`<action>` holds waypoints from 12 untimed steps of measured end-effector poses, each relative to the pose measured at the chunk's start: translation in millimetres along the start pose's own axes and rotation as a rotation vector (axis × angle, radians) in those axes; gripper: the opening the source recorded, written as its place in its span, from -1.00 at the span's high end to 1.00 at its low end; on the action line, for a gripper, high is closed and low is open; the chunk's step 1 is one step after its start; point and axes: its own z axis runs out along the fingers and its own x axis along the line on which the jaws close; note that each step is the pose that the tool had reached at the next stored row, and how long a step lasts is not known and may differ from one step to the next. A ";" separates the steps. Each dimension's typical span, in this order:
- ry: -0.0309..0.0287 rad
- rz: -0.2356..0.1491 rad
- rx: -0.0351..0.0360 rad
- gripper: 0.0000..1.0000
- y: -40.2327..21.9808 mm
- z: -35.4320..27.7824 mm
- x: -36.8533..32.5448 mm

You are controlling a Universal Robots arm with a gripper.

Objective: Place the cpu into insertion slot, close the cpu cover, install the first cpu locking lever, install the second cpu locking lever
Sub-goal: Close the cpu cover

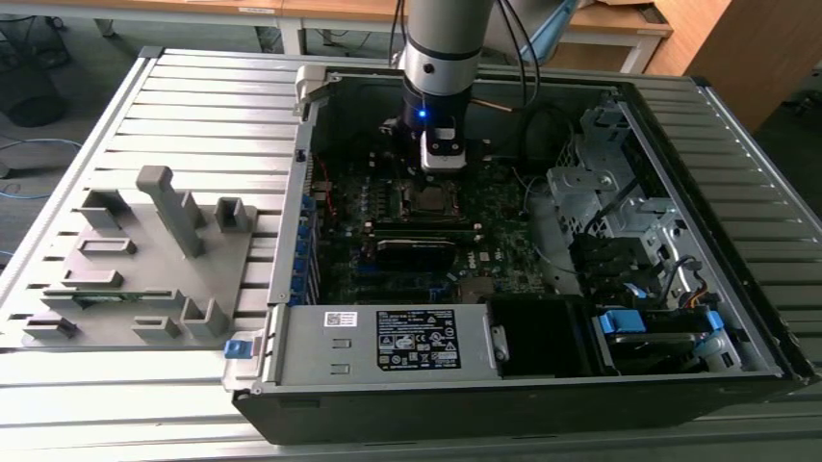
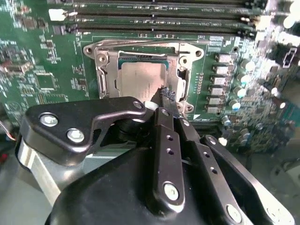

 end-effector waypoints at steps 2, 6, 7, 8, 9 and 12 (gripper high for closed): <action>0.0010 -0.034 0.0008 0.79 0.0 0.7 0.0; 0.0030 -0.103 0.0026 0.79 -0.1 1.9 -0.1; 0.0036 -0.118 0.0031 0.79 -0.1 2.0 -0.1; 0.0040 -0.132 0.0034 0.79 -0.1 2.3 -0.1; 0.0045 -0.145 0.0037 0.79 -0.1 2.4 -0.1; 0.0058 -0.181 0.0044 0.79 -0.1 2.8 -0.1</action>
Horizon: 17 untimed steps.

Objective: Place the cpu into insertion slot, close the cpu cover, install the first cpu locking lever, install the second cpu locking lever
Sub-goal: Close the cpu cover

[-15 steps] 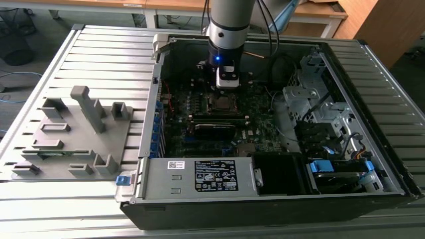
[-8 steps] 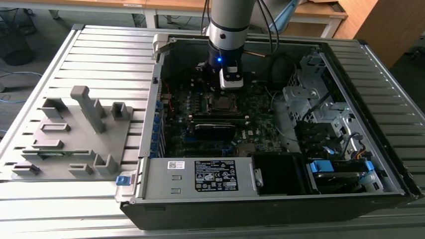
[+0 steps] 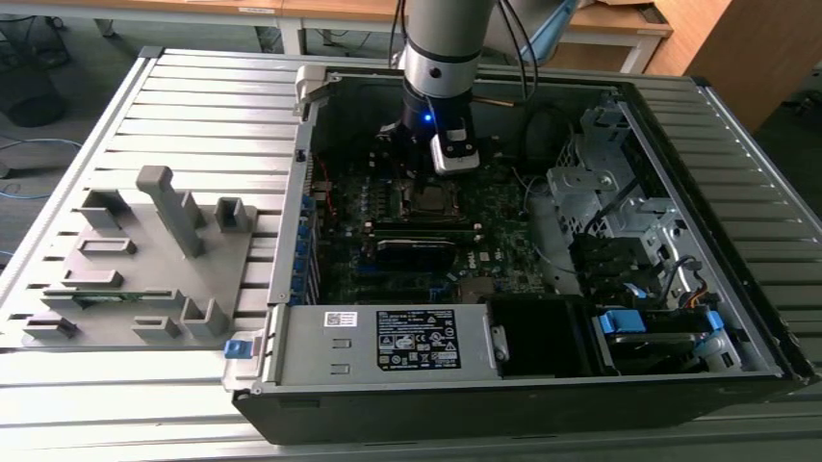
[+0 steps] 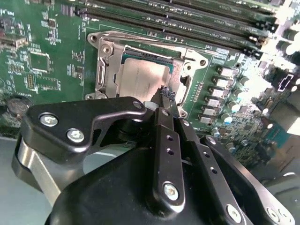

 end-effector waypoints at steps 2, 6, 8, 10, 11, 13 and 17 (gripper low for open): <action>0.0009 -0.023 0.0001 0.79 0.0 0.2 0.0; 0.0026 -0.071 -0.0005 0.79 0.0 0.6 -0.1; 0.0035 -0.095 -0.0008 0.79 0.0 0.8 -0.2; 0.0044 -0.118 -0.0010 0.79 0.0 1.1 -0.2; 0.0048 -0.129 -0.0011 0.79 0.0 1.2 -0.2; 0.0057 -0.154 -0.0012 0.79 0.0 1.5 -0.3; 0.0071 -0.193 -0.0009 0.79 0.0 1.8 -0.4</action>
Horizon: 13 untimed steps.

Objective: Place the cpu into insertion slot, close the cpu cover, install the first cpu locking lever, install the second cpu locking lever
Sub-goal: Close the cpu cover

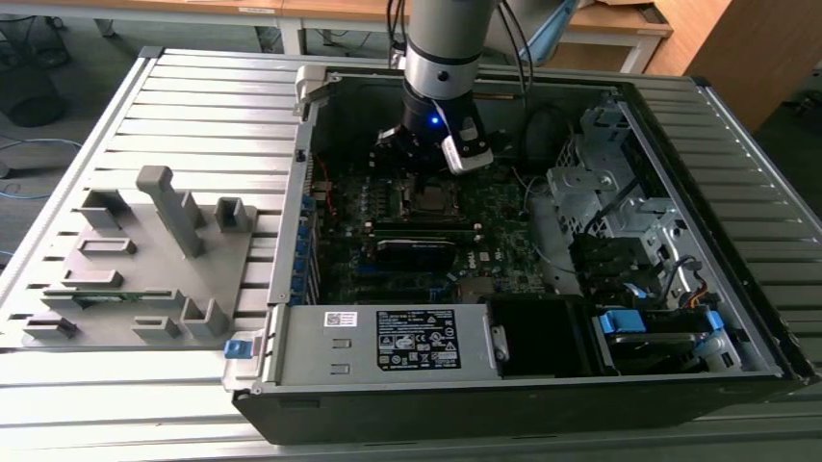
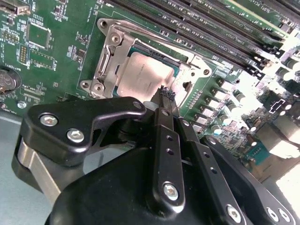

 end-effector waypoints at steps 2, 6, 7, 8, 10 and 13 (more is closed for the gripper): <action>0.0001 0.000 0.0001 0.79 0.0 0.0 0.0; -0.0014 0.000 0.0001 0.79 0.0 0.2 -0.1; -0.0036 0.000 0.0004 0.79 0.0 0.4 -0.1; -0.0060 0.000 0.0006 0.79 -0.1 0.7 0.0; -0.0103 0.001 0.0011 0.79 -0.1 1.0 -0.1; -0.0161 0.001 0.0026 0.79 -0.1 1.5 0.0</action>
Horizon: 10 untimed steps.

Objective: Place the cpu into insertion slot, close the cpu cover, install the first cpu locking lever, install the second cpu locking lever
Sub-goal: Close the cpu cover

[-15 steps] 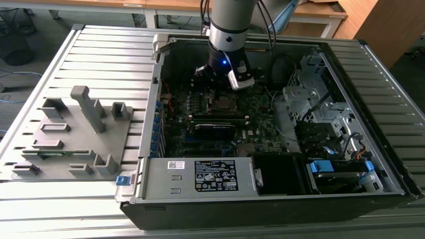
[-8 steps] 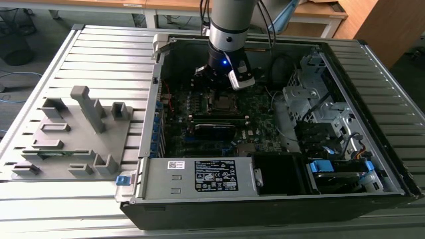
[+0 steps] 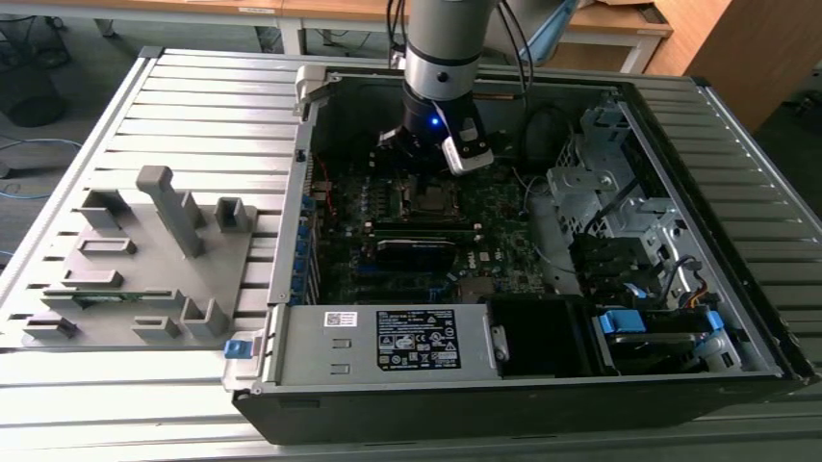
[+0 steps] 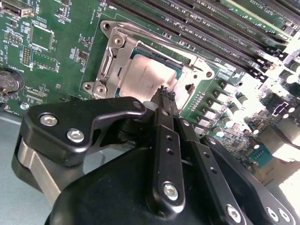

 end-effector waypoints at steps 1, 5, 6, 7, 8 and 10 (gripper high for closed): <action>-0.0019 0.000 0.0005 0.79 0.0 0.1 0.0; -0.0042 0.000 0.0053 0.79 0.0 0.3 -0.5; -0.0043 0.000 0.0061 0.79 0.1 0.3 -1.0; -0.0043 0.001 0.0067 0.79 0.1 0.3 -1.5; -0.0044 0.001 0.0070 0.79 0.2 0.3 -2.2; -0.0044 0.001 0.0075 0.79 0.4 0.3 -3.7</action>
